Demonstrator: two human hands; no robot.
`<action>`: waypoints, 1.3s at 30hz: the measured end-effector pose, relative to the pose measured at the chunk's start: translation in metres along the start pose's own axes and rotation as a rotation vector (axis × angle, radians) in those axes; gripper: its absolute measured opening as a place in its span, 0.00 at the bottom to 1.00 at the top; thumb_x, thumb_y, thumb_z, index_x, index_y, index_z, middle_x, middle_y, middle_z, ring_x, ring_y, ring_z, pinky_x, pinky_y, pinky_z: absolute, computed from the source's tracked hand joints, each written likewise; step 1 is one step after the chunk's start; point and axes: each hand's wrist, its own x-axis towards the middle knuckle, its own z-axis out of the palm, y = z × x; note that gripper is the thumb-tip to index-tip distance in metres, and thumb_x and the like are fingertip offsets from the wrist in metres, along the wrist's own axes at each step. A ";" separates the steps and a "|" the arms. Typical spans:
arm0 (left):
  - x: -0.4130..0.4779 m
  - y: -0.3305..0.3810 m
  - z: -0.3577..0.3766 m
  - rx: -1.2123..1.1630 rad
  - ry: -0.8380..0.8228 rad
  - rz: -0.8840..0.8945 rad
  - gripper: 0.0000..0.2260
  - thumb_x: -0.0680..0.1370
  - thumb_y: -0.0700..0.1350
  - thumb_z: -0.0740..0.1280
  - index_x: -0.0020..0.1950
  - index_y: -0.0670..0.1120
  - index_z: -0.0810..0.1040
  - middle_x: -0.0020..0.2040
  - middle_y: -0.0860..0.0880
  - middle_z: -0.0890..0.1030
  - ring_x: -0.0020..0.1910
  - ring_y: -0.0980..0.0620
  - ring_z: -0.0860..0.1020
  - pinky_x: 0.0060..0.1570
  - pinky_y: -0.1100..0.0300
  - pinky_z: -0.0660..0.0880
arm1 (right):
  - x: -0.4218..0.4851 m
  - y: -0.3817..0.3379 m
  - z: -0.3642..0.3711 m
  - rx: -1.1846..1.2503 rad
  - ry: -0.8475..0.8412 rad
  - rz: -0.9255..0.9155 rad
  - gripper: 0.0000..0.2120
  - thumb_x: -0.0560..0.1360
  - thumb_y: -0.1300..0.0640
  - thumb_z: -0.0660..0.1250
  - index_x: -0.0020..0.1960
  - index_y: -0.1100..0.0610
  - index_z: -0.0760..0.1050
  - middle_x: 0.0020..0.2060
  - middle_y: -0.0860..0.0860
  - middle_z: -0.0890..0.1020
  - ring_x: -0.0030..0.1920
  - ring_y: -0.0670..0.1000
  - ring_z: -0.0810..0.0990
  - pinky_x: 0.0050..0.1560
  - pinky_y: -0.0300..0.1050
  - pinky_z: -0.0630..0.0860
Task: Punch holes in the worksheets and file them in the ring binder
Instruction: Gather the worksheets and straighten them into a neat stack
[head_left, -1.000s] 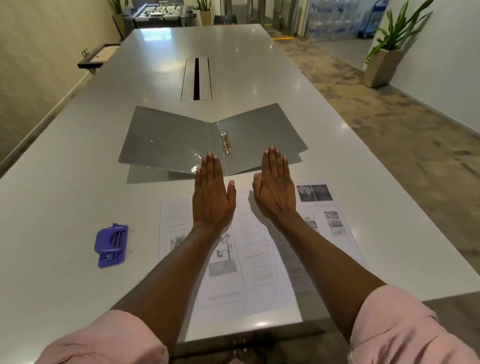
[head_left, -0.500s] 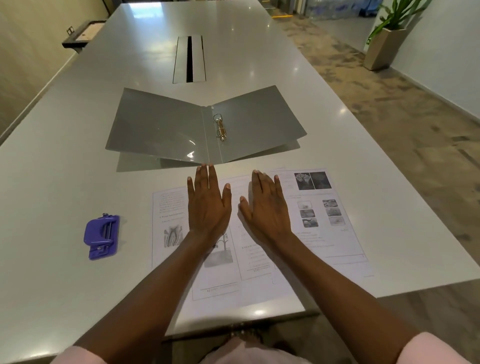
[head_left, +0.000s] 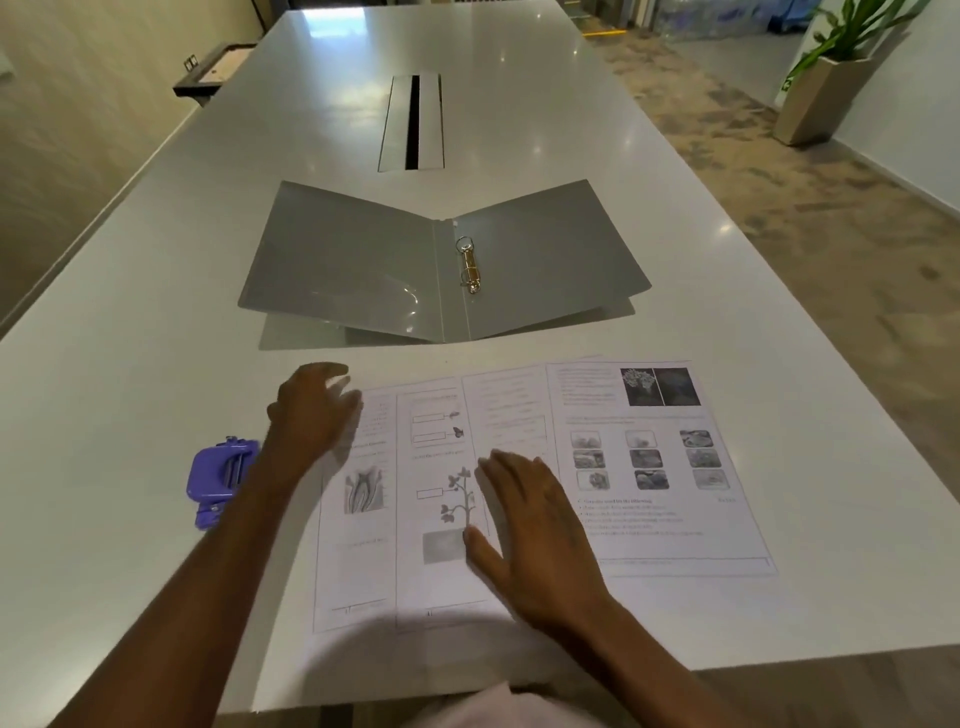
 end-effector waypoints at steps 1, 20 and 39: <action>0.002 -0.006 -0.004 0.017 -0.050 -0.007 0.22 0.77 0.47 0.76 0.70 0.44 0.80 0.72 0.41 0.78 0.67 0.40 0.78 0.68 0.42 0.73 | -0.002 0.000 0.004 -0.005 -0.043 -0.019 0.34 0.81 0.36 0.55 0.83 0.46 0.53 0.83 0.44 0.54 0.82 0.44 0.48 0.82 0.44 0.41; 0.013 -0.032 -0.015 0.140 -0.177 -0.021 0.33 0.64 0.49 0.86 0.67 0.43 0.81 0.66 0.39 0.78 0.64 0.40 0.78 0.63 0.41 0.78 | 0.000 0.007 0.020 -0.156 -0.146 -0.175 0.37 0.81 0.32 0.50 0.84 0.47 0.48 0.83 0.44 0.45 0.82 0.44 0.36 0.80 0.48 0.35; 0.008 -0.025 -0.017 0.031 -0.203 -0.030 0.30 0.67 0.44 0.84 0.66 0.44 0.79 0.56 0.47 0.83 0.53 0.46 0.80 0.56 0.49 0.78 | -0.002 0.003 0.015 -0.159 -0.136 -0.164 0.36 0.81 0.33 0.51 0.84 0.46 0.49 0.84 0.43 0.46 0.82 0.41 0.37 0.81 0.47 0.37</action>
